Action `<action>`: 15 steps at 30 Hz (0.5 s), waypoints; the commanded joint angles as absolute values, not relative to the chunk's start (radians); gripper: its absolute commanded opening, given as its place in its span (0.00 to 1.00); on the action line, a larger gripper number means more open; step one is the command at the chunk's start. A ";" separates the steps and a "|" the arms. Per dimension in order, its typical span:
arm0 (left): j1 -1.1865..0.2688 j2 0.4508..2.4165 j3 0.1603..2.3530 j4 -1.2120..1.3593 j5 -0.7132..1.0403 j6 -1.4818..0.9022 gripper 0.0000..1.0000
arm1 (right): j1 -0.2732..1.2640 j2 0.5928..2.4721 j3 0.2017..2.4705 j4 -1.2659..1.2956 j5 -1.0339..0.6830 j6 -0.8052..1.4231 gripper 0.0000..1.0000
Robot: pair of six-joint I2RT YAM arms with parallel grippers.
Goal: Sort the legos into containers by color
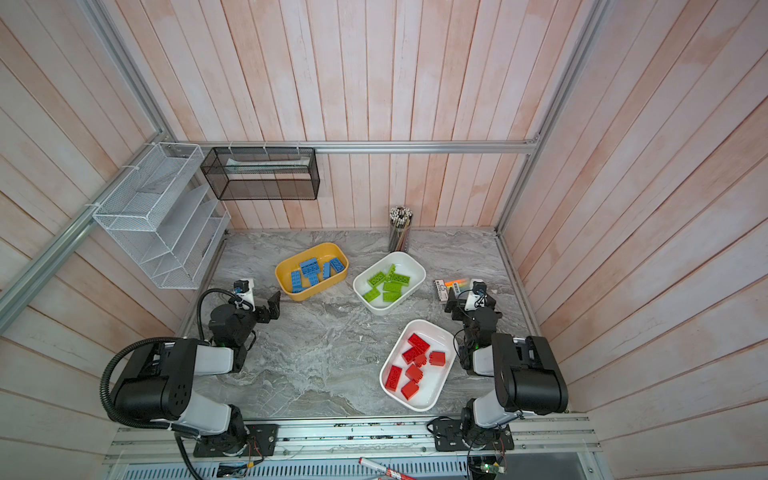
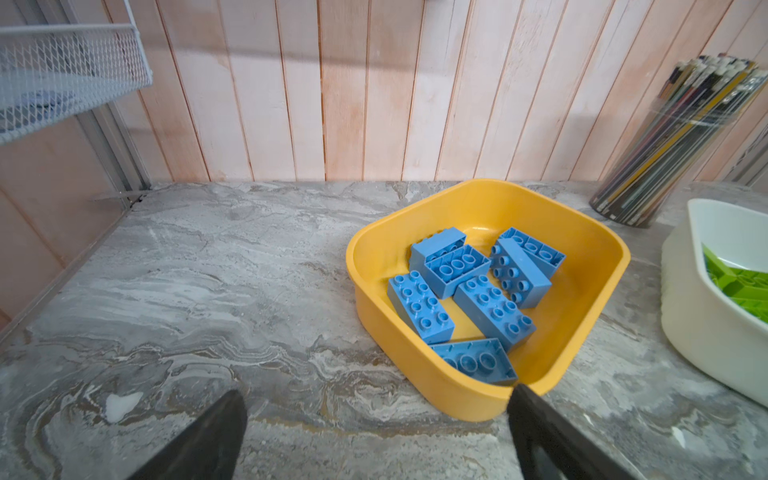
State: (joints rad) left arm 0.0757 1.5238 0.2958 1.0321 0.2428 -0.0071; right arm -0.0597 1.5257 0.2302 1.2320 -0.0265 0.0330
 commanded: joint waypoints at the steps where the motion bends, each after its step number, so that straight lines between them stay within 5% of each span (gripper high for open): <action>1: 0.080 1.534 0.290 1.096 0.264 0.005 1.00 | -0.054 1.525 0.249 1.204 -0.004 0.033 0.98; 15: 0.080 1.532 0.286 1.104 0.277 0.011 1.00 | -0.051 1.519 0.248 1.196 -0.003 0.031 0.98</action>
State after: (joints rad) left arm 0.0757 1.5238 0.2958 1.0660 0.2573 -0.0059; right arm -0.0593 1.5257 0.2367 1.2034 -0.0154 0.0330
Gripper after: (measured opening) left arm 0.998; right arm 0.980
